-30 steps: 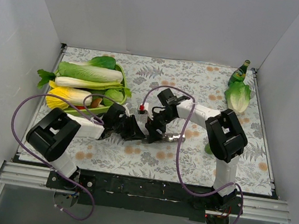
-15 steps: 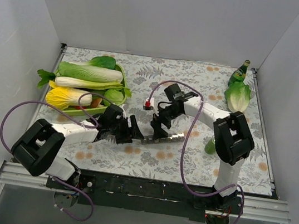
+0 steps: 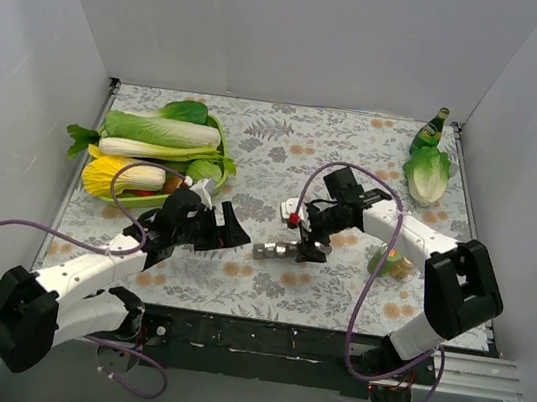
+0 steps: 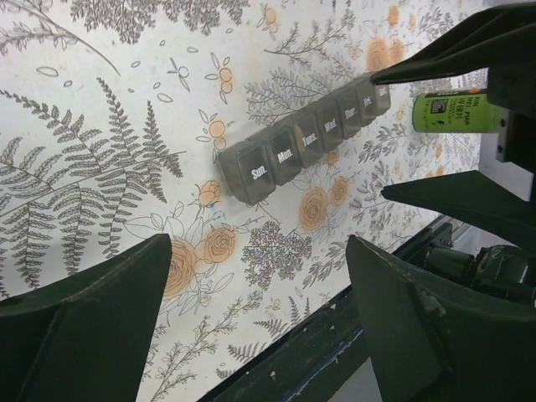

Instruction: Sort the pills into containers

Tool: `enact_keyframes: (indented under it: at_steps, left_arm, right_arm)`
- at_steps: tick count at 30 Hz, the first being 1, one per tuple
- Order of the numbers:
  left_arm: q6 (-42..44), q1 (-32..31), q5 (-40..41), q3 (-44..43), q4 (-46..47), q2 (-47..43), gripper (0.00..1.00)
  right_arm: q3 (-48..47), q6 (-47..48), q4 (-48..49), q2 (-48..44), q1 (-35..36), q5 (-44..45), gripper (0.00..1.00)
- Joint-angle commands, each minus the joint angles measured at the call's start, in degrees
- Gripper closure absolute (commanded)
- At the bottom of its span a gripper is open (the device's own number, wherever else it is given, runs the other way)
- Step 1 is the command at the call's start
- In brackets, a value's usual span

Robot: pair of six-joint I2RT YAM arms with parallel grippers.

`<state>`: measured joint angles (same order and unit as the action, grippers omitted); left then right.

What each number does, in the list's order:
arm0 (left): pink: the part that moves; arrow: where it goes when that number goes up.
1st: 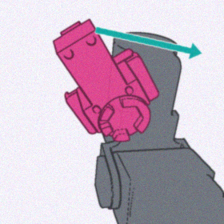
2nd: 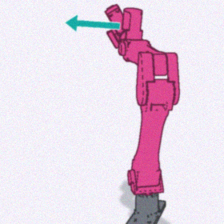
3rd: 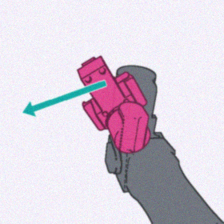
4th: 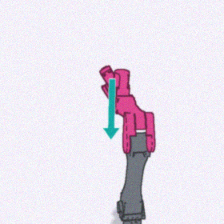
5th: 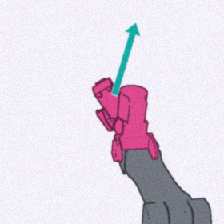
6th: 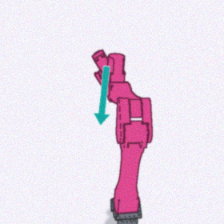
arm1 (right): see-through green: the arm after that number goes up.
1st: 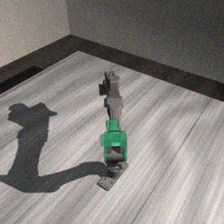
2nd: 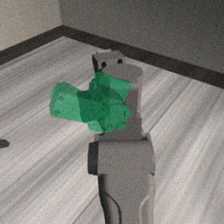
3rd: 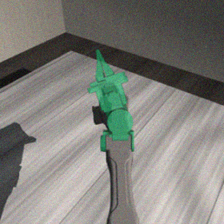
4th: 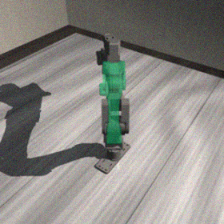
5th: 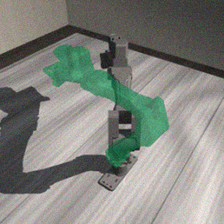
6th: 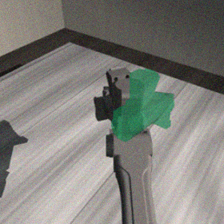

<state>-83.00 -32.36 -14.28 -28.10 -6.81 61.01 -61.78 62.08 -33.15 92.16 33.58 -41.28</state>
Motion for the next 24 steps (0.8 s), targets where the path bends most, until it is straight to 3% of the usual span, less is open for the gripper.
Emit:
enact_keyframes:
  at_steps: [1, 3, 11, 14, 16, 19, 24]
  left_arm:
    - [5.13, 0.28, 2.33, 1.11, -0.4, -6.94, 0.11]
    - [6.27, 0.45, 3.82, 1.46, -0.4, -9.32, 0.02]
    - [17.33, 0.54, 7.34, -0.99, -2.33, -16.71, 0.02]
    - [25.5, 0.54, 2.18, -0.3, 0.56, -19.34, 0.02]
    - [32.68, 0.54, -6.6, 0.93, 4.67, -20.67, 0.02]
    - [37.98, 0.54, -12.94, 2.43, 6.46, -21.46, 0.02]
    - [48.7, 0.63, -17.09, 3.13, 6.1, -20.67, 0.02]
  right_arm:
    - [4.9, 9.35, 5.8, -4.44, -1.06, 0.75, 0.04]
    - [7.37, 10.68, 7.04, -5.67, -1.24, 3.65, 0.04]
    - [11.68, 15.25, 10.55, -6.2, -2.29, 8.4, 0.04]
    - [12.38, 16.75, 10.82, -5.15, -2.29, 9.72, 0.04]
    - [11.86, 17.28, 10.39, -3.84, -2.29, 10.07, 0.05]
    - [11.51, 16.67, 11.17, -2.78, -2.29, 10.95, 0.06]
    - [10.8, 16.05, 10.3, -0.76, -2.38, 12.8, 0.12]
